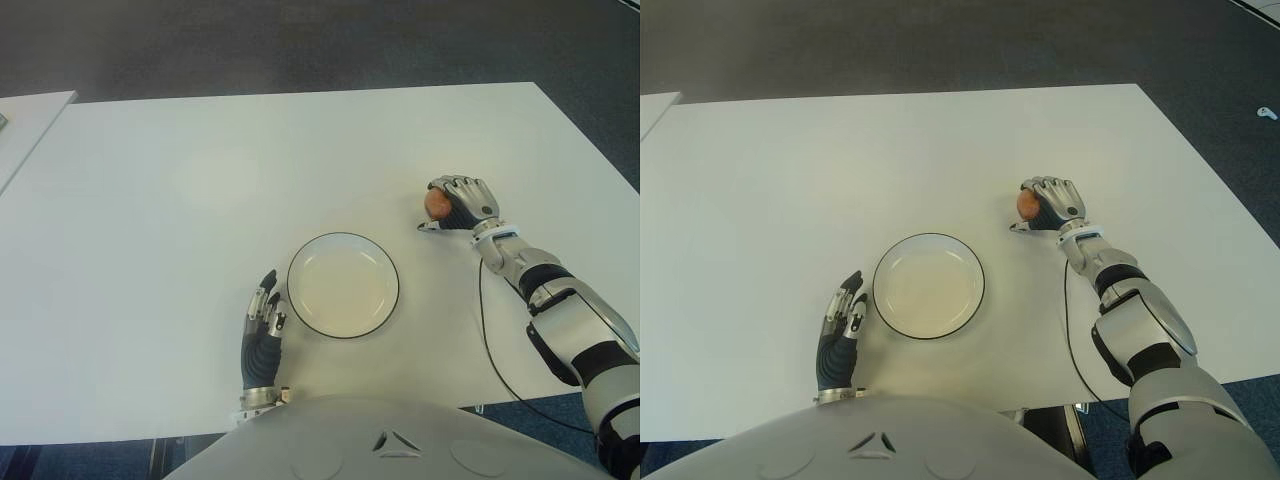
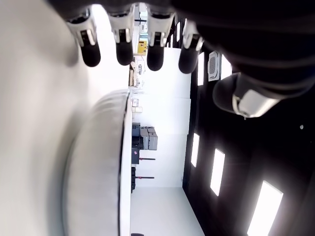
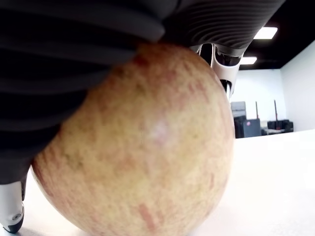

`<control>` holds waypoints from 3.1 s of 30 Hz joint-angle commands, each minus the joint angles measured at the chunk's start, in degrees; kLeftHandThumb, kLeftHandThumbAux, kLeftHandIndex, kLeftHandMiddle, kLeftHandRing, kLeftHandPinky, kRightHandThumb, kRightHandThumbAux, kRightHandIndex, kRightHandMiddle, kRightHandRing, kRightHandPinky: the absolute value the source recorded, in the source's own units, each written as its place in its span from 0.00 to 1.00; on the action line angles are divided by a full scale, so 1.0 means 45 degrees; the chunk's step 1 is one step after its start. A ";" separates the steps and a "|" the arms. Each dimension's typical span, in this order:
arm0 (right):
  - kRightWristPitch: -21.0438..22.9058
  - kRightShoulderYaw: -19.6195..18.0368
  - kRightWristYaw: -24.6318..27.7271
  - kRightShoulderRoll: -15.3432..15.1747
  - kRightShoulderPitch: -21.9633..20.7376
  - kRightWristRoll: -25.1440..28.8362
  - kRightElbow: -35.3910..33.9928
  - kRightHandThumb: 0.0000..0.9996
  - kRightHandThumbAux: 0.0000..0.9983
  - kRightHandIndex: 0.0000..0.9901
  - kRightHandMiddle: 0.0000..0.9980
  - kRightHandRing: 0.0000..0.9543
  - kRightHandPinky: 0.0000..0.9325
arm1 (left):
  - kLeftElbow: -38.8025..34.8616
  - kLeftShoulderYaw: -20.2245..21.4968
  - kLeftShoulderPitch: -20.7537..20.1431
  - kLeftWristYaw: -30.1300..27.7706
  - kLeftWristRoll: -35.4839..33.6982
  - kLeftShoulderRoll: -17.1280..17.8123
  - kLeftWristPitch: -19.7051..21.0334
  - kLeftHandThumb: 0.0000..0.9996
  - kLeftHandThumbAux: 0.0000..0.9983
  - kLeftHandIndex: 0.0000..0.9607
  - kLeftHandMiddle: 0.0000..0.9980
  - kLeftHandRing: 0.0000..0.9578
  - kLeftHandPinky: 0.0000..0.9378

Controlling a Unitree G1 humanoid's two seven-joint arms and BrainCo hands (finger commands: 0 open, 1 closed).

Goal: Put the apples into the plate.

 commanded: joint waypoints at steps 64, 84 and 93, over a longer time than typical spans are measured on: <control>-0.4397 -0.2751 0.2062 -0.1109 -0.1578 0.1525 -0.2824 0.72 0.71 0.45 0.83 0.87 0.88 | -0.0469 -0.0045 0.0304 -0.0092 -0.0186 -0.0295 0.1147 0.07 0.42 0.14 0.14 0.15 0.20; -0.3848 -0.3987 0.4726 -0.0404 0.1178 0.2474 -0.8796 0.72 0.71 0.45 0.85 0.88 0.90 | 0.0184 0.0218 -0.0091 -0.0214 -0.0524 -0.0198 0.0827 0.07 0.42 0.13 0.12 0.13 0.19; -0.3914 -0.4020 0.6226 0.0137 0.2373 0.2489 -1.1212 0.72 0.71 0.45 0.84 0.87 0.87 | 0.0362 0.0356 -0.0261 -0.0168 -0.0420 -0.0163 0.0845 0.05 0.43 0.13 0.13 0.14 0.21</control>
